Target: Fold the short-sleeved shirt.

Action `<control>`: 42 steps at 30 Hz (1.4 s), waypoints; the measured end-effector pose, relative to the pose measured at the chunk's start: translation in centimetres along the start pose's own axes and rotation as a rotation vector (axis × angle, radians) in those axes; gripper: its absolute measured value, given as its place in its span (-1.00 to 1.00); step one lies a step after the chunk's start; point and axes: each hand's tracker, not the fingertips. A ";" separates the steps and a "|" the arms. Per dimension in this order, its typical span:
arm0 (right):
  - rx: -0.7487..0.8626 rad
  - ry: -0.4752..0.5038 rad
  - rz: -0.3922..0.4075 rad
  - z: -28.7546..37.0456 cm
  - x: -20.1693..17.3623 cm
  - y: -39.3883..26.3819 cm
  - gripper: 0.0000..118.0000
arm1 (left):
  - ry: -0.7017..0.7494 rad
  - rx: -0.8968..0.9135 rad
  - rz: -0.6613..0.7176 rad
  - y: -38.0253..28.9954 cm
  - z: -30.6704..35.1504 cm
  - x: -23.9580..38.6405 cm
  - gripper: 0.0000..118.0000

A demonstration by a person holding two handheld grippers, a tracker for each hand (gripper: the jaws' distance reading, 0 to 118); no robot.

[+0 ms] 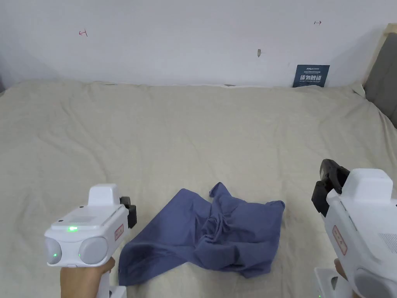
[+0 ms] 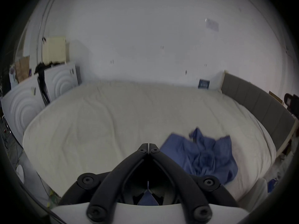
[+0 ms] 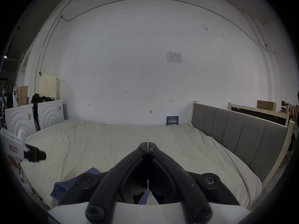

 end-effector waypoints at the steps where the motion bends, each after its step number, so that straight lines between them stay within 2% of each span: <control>1: -0.004 0.001 -0.001 0.0 0.0 -0.1 -0.97 | -0.017 -0.040 0.024 -0.9 -0.4 -0.4 -1.00; 6: -0.028 0.004 -0.003 -0.3 -0.1 -0.9 -0.97 | -0.005 -0.181 0.088 -5.2 -2.2 -1.6 -1.00; 7: -0.035 0.005 -0.005 -0.5 -0.1 -1.1 -0.97 | -0.020 -0.212 0.097 -5.9 -2.4 -1.7 -0.94; 8: -0.040 0.006 -0.005 -0.6 -0.1 -1.3 -0.97 | -0.012 -0.232 0.104 -6.5 -2.7 -1.8 -0.77; 10: -0.053 0.007 -0.005 -0.9 -0.1 -1.7 -0.97 | 0.003 -0.274 0.132 -7.2 -3.4 -2.0 0.26; 11: -0.057 0.009 -0.006 -1.0 -0.1 -1.9 -0.97 | -0.002 -0.297 0.149 -7.5 -3.7 -2.1 0.68; 12: -0.064 0.011 -0.008 -1.2 -0.1 -2.1 -0.97 | 0.000 -0.316 0.168 -7.8 -4.2 -2.1 0.97; 13: -0.069 0.011 -0.009 -1.3 -0.1 -2.3 -0.97 | 0.013 -0.321 0.176 -8.0 -4.5 -2.0 0.98; 16: -0.085 0.012 -0.010 -1.7 0.0 -2.7 -0.97 | 0.054 -0.352 0.184 -8.6 -5.9 -1.7 0.80; 17: -0.090 0.012 -0.011 -1.9 0.0 -2.8 -0.97 | 0.065 -0.384 0.178 -8.7 -6.5 -1.6 0.67; 19: -0.102 0.012 -0.011 -2.3 0.2 -3.1 -0.97 | 0.062 -0.414 0.161 -9.2 -7.5 -1.1 0.08; 20: -0.107 0.010 -0.010 -2.5 0.2 -3.3 -0.97 | 0.064 -0.415 0.153 -9.6 -8.0 -0.7 -0.03; 22: -0.122 0.008 -0.008 -2.9 0.5 -3.6 -0.97 | 0.101 -0.403 0.098 -9.9 -8.0 0.1 -0.09; 23: -0.132 0.007 -0.007 -3.2 0.6 -3.8 -0.97 | 0.114 -0.402 0.084 -9.9 -7.7 0.4 -0.25; 24: -0.149 0.004 -0.006 -3.7 0.8 -4.0 -0.96 | 0.105 -0.397 0.087 -9.7 -7.3 0.6 -0.71; 25: -0.177 0.001 -0.006 -4.3 1.0 -4.4 -0.95 | 0.088 -0.387 0.081 -9.5 -7.1 0.6 -0.93; 26: -0.214 -0.006 -0.006 -5.1 1.3 -4.7 -0.91 | 0.026 -0.385 0.086 -9.4 -7.1 0.7 -0.93; 28: -0.292 -0.003 0.001 -7.3 1.9 -5.5 -0.65 | 0.055 -0.394 0.081 -8.9 -7.1 0.9 -0.94; 30: -0.386 0.002 -0.010 -9.9 2.4 -6.3 -0.45 | 0.023 -0.333 0.078 -8.5 -6.1 0.6 -0.94; 31: -0.445 0.010 -0.011 -11.5 2.7 -6.9 -0.45 | 0.024 -0.296 0.089 -8.2 -5.6 0.4 -0.94; 32: -0.492 0.012 -0.009 -13.0 2.8 -7.4 -0.21 | 0.008 -0.277 0.093 -7.8 -5.2 0.3 -0.94; 33: -0.559 0.003 0.001 -14.8 2.7 -8.2 0.23 | -0.017 -0.258 0.094 -7.3 -4.7 0.2 -0.94; 34: -0.616 0.009 0.001 -16.5 2.7 -9.1 0.52 | -0.030 -0.247 0.093 -6.9 -4.3 0.2 -0.94; 36: -0.703 0.041 0.019 -19.4 2.7 -10.8 0.90 | -0.049 -0.223 0.087 -6.2 -3.8 0.1 -0.94; 41: -0.855 0.074 0.027 -24.6 1.4 -14.9 0.89 | -0.080 -0.213 0.079 -5.5 -3.7 0.2 -0.94; 42: -0.866 0.081 0.019 -25.2 1.3 -15.5 0.81 | -0.081 -0.214 0.077 -5.5 -3.8 0.2 -0.94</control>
